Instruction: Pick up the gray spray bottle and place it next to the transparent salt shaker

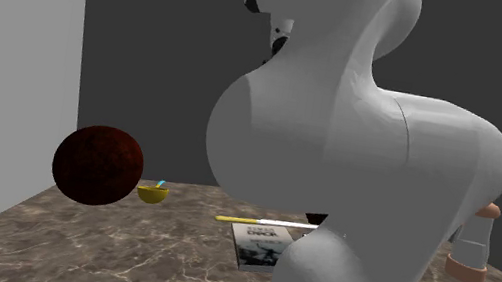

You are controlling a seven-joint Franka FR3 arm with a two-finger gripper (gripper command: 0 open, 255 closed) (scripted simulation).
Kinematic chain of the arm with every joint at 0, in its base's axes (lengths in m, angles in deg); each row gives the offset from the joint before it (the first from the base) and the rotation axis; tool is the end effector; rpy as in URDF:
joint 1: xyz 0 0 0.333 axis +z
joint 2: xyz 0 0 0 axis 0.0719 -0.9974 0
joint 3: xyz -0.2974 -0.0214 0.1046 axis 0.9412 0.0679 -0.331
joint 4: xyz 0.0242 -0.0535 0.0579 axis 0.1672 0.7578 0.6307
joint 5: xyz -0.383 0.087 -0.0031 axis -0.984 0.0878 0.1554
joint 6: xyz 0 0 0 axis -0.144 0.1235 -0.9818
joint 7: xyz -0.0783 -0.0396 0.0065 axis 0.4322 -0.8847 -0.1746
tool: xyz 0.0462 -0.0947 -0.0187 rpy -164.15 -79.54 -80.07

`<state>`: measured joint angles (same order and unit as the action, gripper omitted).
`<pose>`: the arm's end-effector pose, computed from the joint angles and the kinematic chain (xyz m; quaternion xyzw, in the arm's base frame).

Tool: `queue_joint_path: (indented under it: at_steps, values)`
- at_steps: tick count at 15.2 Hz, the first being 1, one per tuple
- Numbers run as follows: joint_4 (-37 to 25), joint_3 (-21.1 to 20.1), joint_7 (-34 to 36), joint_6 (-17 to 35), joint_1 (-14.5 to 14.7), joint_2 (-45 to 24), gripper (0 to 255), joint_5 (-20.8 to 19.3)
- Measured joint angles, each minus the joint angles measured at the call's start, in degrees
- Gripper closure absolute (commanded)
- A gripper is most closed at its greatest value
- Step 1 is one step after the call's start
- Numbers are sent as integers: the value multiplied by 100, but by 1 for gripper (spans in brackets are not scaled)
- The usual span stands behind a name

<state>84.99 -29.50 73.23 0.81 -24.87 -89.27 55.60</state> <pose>0.4968 -0.3020 0.5561 -0.9418 0.2033 0.2617 0.0558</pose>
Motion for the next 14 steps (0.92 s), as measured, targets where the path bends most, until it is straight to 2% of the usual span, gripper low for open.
queue_joint_path:
  at_steps: [6,14]
  values:
    - [30,264,-829,108,-469,-9,255,-334]
    - [-395,613,-1979,186,-1183,-346,255,-681]
